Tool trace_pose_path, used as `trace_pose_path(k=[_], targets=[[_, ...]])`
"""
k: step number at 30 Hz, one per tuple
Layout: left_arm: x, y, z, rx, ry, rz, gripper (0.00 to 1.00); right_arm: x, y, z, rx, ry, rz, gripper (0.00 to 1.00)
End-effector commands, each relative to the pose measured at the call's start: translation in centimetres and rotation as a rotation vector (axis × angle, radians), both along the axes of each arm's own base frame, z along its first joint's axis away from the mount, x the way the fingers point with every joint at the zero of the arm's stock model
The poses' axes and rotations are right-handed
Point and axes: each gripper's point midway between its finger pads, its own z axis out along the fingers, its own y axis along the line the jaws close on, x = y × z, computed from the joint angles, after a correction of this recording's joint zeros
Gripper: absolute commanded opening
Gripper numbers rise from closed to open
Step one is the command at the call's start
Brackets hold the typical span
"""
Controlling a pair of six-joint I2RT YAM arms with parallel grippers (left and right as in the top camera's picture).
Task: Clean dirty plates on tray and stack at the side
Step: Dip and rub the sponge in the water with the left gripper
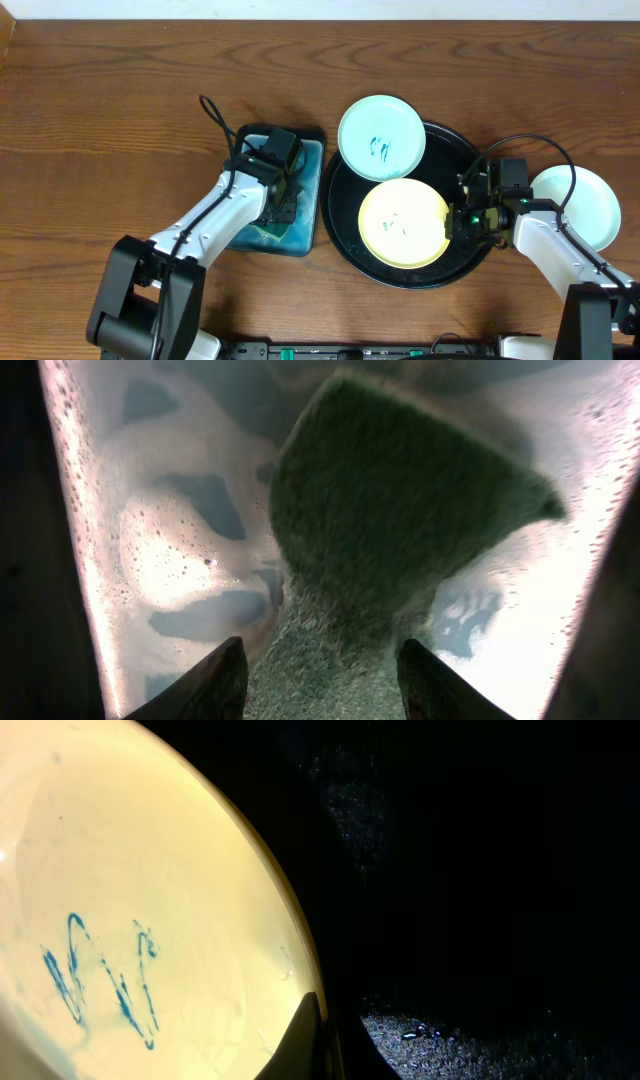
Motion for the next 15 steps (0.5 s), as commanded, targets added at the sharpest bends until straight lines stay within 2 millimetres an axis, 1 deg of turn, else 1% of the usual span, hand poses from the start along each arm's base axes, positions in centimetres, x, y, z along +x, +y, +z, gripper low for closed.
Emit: trace_pose_path(k=[1,4,8,9,12,14,15], targets=[[-1.1,0.8,-0.9,0.014,0.03,0.033,0.49,-0.9,0.0,-0.6,-0.011,0.028,-0.002,0.01],[-1.5,0.7,-1.3,0.005,0.039,0.031,0.47,-0.9,0.0,-0.6,-0.011,0.03,-0.002,0.01],[-2.0,-0.3,-2.0,-0.057,0.055,0.025,0.39,-0.9,0.1,-0.6,-0.01,0.03,-0.002,0.01],[-2.2,-0.2,-2.3,-0.056,0.054,0.025,0.31,-0.9,0.1,-0.6,-0.01,0.031,-0.002,0.01],[-2.6,0.0,-2.8,-0.053,0.061,0.026,0.19,-0.9,0.0,-0.6,-0.011,0.031,-0.002,0.01],[-2.8,0.1,-2.9,-0.05,0.068,0.026,0.08,-0.9,0.0,-0.6,-0.011,0.031,-0.002,0.01],[-2.9,0.2,-2.9,-0.048,0.071,0.026,0.08,-0.9,0.0,-0.6,-0.011,0.031,-0.002,0.01]])
